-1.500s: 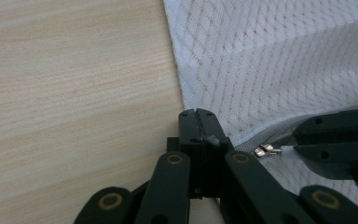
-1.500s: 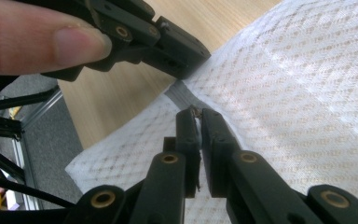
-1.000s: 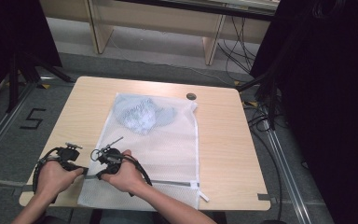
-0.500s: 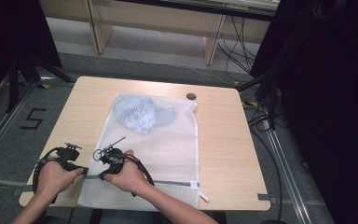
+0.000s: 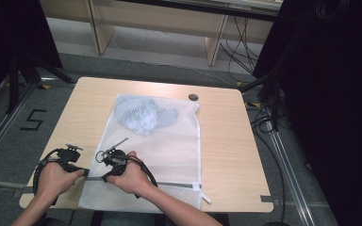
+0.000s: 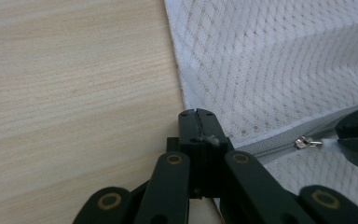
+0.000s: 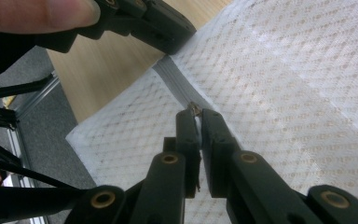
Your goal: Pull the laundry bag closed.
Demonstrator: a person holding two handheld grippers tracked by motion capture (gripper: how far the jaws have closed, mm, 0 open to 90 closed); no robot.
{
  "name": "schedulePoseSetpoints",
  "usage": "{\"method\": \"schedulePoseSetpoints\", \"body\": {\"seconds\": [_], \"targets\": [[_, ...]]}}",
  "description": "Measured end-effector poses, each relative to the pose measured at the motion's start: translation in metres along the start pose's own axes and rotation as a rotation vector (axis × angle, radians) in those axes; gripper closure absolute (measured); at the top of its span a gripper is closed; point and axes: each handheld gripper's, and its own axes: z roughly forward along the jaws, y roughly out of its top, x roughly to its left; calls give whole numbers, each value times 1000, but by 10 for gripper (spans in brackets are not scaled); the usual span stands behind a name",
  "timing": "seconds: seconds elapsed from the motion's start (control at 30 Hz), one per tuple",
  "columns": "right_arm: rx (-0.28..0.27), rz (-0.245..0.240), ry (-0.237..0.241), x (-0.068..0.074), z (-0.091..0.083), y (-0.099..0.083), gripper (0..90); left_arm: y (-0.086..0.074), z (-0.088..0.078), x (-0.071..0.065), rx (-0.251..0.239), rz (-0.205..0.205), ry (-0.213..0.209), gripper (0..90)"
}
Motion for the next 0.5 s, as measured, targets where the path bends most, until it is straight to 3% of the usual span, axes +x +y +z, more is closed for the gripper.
{"method": "schedulePoseSetpoints", "body": {"seconds": [0.17, 0.4, 0.5], "targets": [[-2, -15, -8, -2, -2, 0, 870, -1, 1, 1, -20, -1, -6, 898], [-4, -16, -3, -2, -3, -2, 870, 0, 0, 1, 2, 1, -5, 898], [6, -2, -4, -1, -5, -2, 870, -1, 1, 1, -21, -5, -8, 898]]}}
